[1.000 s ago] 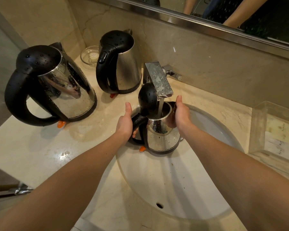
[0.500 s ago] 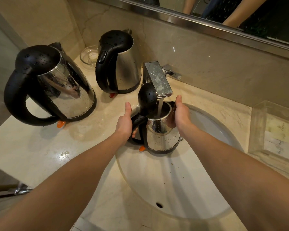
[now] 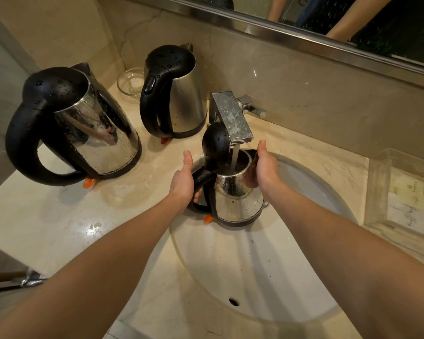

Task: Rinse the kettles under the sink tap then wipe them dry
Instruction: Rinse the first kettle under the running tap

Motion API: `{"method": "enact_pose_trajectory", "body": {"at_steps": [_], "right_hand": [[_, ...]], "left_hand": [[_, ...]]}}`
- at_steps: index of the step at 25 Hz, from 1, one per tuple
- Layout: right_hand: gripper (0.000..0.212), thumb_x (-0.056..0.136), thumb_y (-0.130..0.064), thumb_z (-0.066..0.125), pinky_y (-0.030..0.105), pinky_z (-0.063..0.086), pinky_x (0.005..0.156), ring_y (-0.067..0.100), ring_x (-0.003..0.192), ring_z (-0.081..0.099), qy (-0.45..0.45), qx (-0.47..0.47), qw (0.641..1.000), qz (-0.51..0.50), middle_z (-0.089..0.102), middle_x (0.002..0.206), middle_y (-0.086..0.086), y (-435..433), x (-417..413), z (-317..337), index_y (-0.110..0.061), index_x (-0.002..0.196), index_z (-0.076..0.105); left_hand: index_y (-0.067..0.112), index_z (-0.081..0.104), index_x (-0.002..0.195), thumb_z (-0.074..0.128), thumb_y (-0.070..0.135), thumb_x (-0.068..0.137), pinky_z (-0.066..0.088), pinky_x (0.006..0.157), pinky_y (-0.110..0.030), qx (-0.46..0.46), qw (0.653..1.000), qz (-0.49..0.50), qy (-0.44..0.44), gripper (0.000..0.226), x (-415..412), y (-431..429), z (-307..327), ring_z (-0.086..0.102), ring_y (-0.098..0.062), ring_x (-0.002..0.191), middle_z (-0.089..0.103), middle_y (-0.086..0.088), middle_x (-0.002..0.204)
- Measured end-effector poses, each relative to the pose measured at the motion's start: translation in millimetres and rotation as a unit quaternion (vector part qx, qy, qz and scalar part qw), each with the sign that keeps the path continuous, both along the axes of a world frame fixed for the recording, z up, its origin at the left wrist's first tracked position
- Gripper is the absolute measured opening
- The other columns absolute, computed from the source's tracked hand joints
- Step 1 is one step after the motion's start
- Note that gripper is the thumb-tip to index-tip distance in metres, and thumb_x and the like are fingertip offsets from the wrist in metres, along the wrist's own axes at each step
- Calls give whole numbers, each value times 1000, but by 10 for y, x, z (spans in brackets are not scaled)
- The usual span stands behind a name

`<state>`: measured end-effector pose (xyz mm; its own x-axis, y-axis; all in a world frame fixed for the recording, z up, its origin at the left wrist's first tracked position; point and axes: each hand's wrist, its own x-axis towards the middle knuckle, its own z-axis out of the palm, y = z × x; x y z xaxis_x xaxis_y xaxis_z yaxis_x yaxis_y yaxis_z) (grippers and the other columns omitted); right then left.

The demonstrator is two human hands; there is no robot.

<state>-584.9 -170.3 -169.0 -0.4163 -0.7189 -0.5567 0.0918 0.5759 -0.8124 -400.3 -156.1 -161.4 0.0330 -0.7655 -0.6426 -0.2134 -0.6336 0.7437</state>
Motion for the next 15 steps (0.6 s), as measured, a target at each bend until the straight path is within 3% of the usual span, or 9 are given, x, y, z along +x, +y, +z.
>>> {"method": "enact_pose_trajectory", "body": {"at_steps": [4,9,15], "right_hand": [[66,93,-70,28,54,47,103,32,115,61,4,9,1000,-6,65,125,10,-3,9,3,-19,119,61],[63,84,-75,26,54,47,103,32,114,63,11,5,1000,7,67,122,10,24,30,52,-26,104,59],[58,95,-68,27,53,47,104,31,115,61,12,7,1000,-1,66,123,10,23,20,45,-23,109,61]], "left_hand": [[10,57,100,13,76,94,42,50,-25,-2,1000,-1,4,79,1,5,14,48,-15,51,50,-6,64],[12,58,99,13,77,94,42,52,-26,-5,1000,-1,4,79,3,-1,-4,49,-15,53,50,-5,65],[11,58,96,14,76,95,43,53,-26,-6,1000,3,-1,79,-1,-3,-16,50,-15,55,52,-5,66]]}}
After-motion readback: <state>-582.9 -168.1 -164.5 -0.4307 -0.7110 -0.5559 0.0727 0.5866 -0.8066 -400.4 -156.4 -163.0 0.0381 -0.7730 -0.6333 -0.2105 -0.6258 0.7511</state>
